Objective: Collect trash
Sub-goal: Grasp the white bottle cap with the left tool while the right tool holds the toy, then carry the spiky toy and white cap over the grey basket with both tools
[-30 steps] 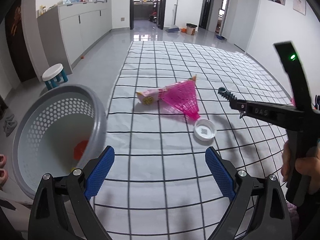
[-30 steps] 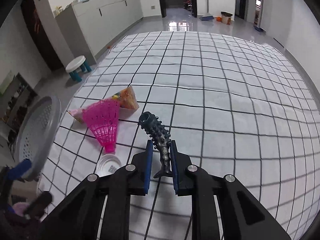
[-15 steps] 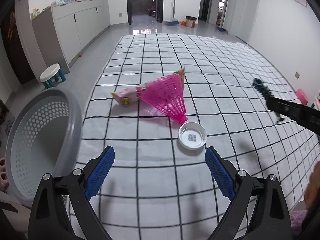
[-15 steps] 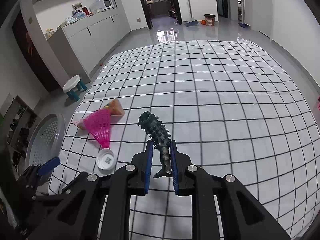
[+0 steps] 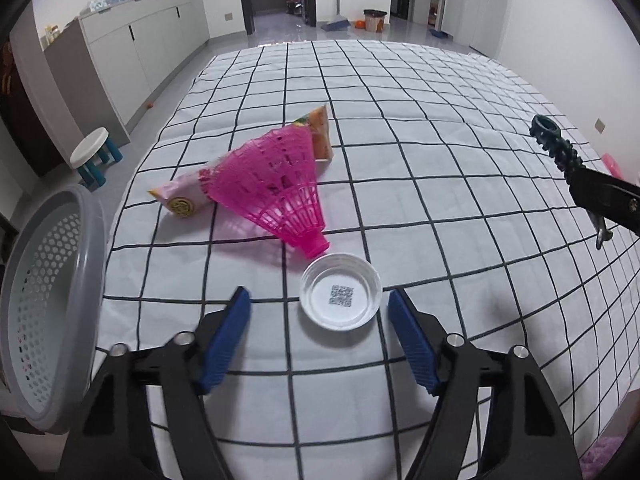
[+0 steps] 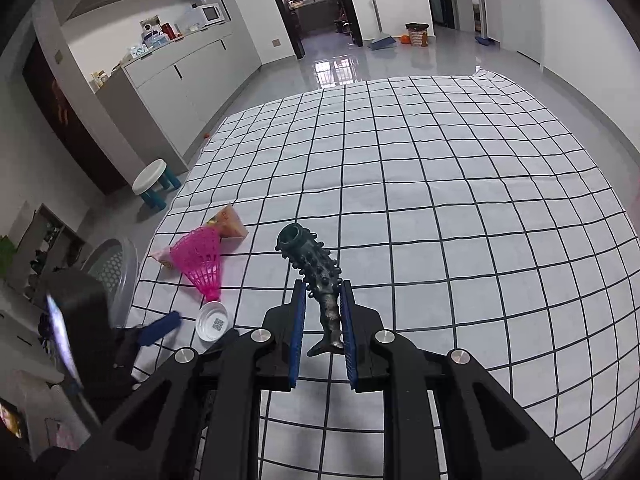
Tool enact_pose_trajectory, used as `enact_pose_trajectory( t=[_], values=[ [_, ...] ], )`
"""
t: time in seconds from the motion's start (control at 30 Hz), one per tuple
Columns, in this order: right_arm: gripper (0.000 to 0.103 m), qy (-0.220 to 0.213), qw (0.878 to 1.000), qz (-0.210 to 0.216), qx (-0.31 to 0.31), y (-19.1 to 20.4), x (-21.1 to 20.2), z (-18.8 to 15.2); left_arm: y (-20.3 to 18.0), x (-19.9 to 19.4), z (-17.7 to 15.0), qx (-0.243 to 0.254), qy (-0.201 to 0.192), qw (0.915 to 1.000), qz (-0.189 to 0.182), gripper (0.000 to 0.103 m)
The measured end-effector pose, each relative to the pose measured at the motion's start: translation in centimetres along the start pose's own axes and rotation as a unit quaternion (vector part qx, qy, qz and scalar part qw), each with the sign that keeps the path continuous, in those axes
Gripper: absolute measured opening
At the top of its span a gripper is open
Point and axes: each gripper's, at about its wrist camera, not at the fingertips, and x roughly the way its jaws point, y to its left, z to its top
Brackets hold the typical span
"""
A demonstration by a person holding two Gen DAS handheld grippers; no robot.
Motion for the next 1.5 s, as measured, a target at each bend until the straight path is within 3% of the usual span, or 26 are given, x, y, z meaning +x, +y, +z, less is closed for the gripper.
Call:
enact_pose_trajectory(
  t=[0.1,0.13,0.47,0.8,1.2,1.5],
  values=[
    [0.017,0.000,1.000,0.001,-0.001,0.1,-0.1,0.0,-0.3,-0.3,-0.2,0.003,-0.004,0.9999,-0.011,0.041],
    [0.017,0.000,1.000,0.001,-0.001,0.1,0.0,0.1,-0.4,-0.4,-0.3,0.005,-0.005,0.9999,-0.011,0.039],
    [0.017,-0.004,1.000,0.002,-0.014,1.8,0.0,0.1,1.0,-4.8,-1.3,0.003,-0.043,0.9990,-0.006,0.039],
    [0.017,-0.004,0.999,0.015,-0.032,5.8,0.7,-0.2,7.3,-9.8,-2.1,-0.027,-0.085,0.9955,0.030,0.039],
    [0.017,-0.003,0.993,0.071,-0.089,17.2,2.3,-0.1,17.7,-12.6,-3.3,-0.087,-0.093,0.9876,0.091,0.039],
    [0.017,0.025,0.983,0.101,-0.151,26.0,5.2,-0.8,25.1,-12.6,-4.0,-0.134,-0.090,0.9782,0.131,0.039]
  ],
)
